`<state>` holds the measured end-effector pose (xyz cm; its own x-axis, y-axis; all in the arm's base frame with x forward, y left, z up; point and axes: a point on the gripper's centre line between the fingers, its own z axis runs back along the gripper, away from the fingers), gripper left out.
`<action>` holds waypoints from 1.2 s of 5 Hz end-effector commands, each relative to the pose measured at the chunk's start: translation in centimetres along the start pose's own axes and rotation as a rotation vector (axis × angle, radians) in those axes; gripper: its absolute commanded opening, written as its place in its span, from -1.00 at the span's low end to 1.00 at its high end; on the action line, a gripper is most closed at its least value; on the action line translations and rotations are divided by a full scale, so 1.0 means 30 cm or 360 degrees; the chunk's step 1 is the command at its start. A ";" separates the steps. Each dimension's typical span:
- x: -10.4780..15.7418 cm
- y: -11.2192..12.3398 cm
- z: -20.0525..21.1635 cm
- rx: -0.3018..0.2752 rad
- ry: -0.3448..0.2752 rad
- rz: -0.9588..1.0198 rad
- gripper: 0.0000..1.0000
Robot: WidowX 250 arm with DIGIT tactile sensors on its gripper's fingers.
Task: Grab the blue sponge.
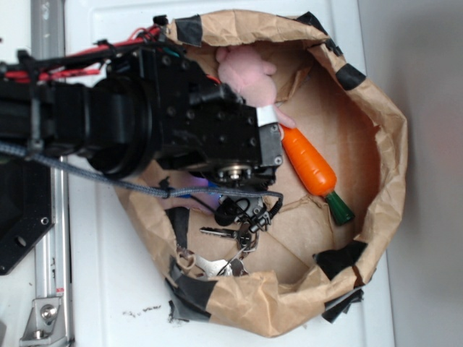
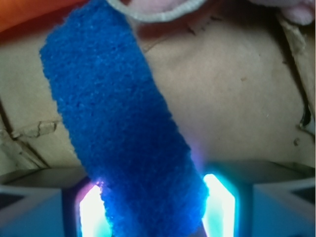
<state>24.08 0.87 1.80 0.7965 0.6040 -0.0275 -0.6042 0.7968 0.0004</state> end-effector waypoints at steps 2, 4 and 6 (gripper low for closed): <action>0.000 0.026 0.259 -0.0315 -0.0361 -0.0586 -1.00; 0.015 0.036 0.595 -0.0308 -0.0553 -0.0789 -1.00; 0.012 -0.005 0.660 -0.0175 -0.0430 -0.0859 -1.00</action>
<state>25.07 1.34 20.49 0.9677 0.1167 0.2236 -0.1098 0.9930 -0.0432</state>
